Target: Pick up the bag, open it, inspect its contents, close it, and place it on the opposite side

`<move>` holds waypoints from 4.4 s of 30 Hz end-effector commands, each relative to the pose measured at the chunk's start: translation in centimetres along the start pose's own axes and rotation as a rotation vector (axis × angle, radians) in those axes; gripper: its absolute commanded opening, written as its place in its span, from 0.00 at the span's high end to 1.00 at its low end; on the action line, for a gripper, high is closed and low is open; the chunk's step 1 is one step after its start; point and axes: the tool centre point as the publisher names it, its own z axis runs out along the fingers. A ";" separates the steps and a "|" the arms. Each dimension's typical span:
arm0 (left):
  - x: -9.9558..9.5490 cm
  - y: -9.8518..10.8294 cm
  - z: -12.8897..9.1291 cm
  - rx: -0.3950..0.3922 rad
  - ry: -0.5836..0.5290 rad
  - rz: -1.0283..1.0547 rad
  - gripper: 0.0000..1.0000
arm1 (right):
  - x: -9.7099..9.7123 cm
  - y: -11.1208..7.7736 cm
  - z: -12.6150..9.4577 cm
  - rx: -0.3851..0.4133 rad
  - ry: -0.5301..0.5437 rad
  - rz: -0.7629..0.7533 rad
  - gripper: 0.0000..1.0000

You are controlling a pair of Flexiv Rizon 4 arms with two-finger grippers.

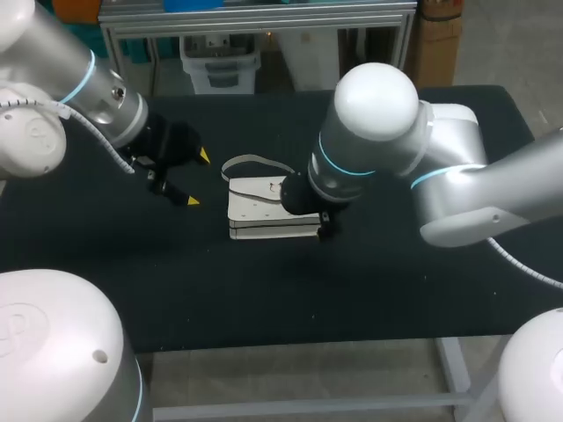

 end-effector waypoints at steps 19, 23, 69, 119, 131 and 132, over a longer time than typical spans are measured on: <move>-0.2 -0.2 1.7 -0.012 0.072 0.103 0.00 | -1.2 0.2 2.4 0.006 -0.052 -0.010 0.42; -0.3 -0.3 2.1 -0.015 0.082 0.108 0.00 | -1.5 0.3 2.5 0.004 -0.058 -0.018 0.44; -1.1 -0.4 3.2 0.025 0.103 0.265 0.00 | -0.7 1.2 3.0 0.007 -0.096 -0.005 1.00; -0.7 -4.0 6.2 0.189 -0.076 0.557 0.53 | -0.1 2.4 4.1 0.074 -0.198 0.022 1.00; -1.2 -4.5 8.5 0.245 -0.174 0.612 0.51 | -0.1 2.4 4.1 0.074 -0.198 0.022 1.00; -1.2 -4.6 8.6 0.254 -0.179 0.606 0.52 | -0.1 2.4 4.1 0.074 -0.198 0.022 1.00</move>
